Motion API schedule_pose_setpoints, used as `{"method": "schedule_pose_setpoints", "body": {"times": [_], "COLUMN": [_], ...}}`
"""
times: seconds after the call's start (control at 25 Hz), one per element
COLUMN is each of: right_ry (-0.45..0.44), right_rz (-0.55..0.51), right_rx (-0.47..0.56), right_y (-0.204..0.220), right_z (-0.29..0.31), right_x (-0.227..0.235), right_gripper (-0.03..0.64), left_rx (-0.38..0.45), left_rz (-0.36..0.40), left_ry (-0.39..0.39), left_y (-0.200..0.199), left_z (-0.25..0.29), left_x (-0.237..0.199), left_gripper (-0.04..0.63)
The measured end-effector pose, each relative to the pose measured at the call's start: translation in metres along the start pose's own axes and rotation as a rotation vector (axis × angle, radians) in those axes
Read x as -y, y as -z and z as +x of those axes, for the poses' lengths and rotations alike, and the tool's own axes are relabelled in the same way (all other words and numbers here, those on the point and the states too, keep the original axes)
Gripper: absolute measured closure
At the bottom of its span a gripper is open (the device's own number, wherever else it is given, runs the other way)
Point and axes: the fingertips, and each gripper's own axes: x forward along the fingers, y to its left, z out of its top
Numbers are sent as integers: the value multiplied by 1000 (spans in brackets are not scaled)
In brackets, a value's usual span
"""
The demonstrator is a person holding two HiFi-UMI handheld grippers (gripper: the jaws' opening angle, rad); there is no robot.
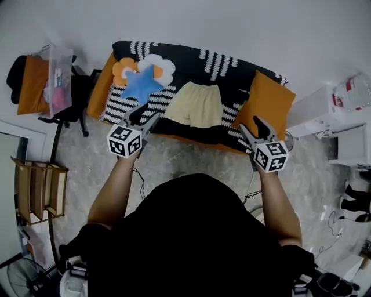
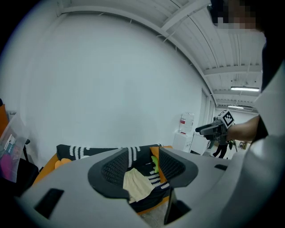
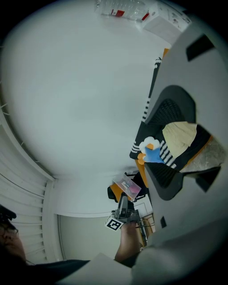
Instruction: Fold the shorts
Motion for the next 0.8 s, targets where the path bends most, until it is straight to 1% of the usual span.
{"method": "schedule_pose_setpoints", "body": {"times": [0.2,0.52,0.68,0.8], "right_ry": [23,37,30,9], "right_rz": [-1,0,11,15], "right_rx": [5,26,48,55], "right_y": [-8,-17,-23,-24], "right_z": [5,9,17,28], "right_x": [0,2,6,5], "right_gripper": [345,347,345,345], "left_rx": [4,4,6,9], "left_rz": [-4,0,12,15], "left_ry": [4,7,-2,-16], "left_y": [-2,-4,-9,-12], "left_z": [-4,-5,-3,-1], "left_x": [-16,-19,-19,-21], "left_gripper": [359,359,359,359]}}
